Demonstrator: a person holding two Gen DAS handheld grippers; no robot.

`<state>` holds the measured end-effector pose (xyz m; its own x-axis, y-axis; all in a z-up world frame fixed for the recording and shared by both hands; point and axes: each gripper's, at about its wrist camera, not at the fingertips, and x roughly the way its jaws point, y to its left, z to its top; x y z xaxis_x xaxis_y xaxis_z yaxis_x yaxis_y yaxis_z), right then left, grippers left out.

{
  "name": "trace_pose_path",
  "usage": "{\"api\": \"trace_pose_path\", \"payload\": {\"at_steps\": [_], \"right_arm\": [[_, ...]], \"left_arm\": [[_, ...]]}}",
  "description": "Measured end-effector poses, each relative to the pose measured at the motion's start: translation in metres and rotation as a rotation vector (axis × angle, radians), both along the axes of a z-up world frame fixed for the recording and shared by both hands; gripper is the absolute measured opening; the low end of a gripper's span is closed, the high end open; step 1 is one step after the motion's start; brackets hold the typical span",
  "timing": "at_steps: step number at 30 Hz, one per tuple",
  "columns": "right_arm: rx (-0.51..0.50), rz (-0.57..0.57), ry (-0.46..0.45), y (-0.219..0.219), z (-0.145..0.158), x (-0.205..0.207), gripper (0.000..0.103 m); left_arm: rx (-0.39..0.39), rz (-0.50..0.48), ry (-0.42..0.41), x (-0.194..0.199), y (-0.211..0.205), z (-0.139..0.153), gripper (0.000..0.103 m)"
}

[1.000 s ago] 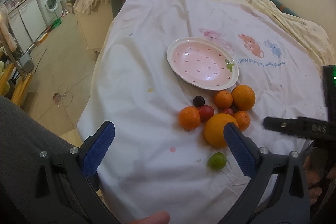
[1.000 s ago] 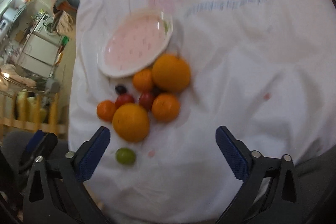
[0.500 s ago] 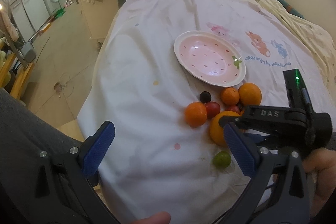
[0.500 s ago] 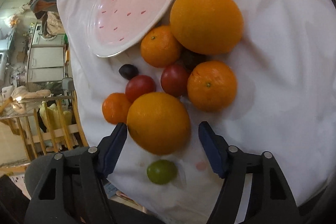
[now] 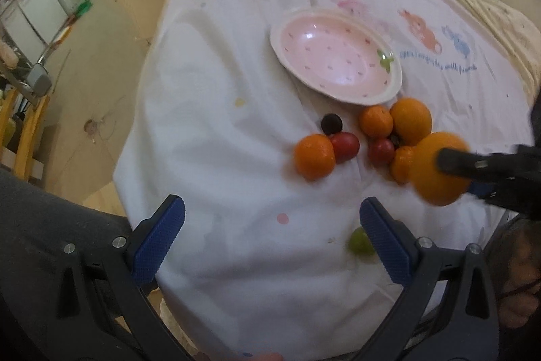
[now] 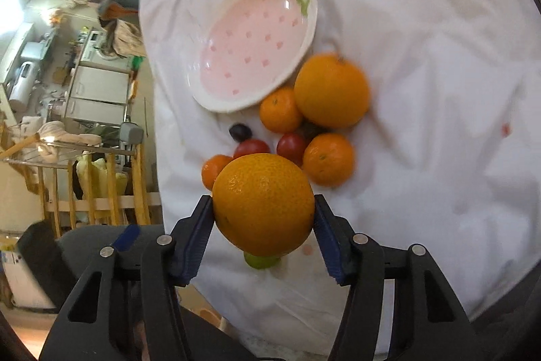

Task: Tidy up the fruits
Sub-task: 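Grasp a small tangerine with the left tool while the right tool lifts the large orange, then carry the tangerine in the left tool while the right tool carries the orange over the plate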

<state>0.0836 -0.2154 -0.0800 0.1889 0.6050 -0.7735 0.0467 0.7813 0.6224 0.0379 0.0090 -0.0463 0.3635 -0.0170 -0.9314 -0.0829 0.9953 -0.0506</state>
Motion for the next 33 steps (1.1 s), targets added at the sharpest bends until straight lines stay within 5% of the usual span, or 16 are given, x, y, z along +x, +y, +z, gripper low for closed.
{"api": "trace_pose_path", "payload": {"at_steps": [8,17,20,22,27,33], "right_arm": [[0.031,-0.061,-0.055,-0.031,0.003,-0.001,0.06],[0.047,-0.122,-0.065,-0.045,0.001,0.001,0.06],[0.054,-0.128,-0.066,-0.047,0.001,0.001,0.06],[0.051,-0.127,-0.071,-0.046,0.001,0.001,0.06],[0.015,-0.113,-0.073,-0.041,0.0,0.004,0.06],[-0.001,-0.115,-0.075,-0.041,-0.002,0.007,0.06]], "left_arm": [[-0.052,-0.05,0.119,0.029,-0.019,-0.022,0.082],[-0.057,-0.052,0.159,0.059,-0.03,-0.034,0.08],[-0.054,-0.038,0.183,0.067,-0.029,-0.042,0.067],[-0.078,-0.029,0.18,0.068,-0.026,-0.044,0.048],[-0.077,0.01,0.168,0.07,-0.018,-0.046,0.031],[-0.088,0.017,0.171,0.069,-0.016,-0.047,0.03]]}}
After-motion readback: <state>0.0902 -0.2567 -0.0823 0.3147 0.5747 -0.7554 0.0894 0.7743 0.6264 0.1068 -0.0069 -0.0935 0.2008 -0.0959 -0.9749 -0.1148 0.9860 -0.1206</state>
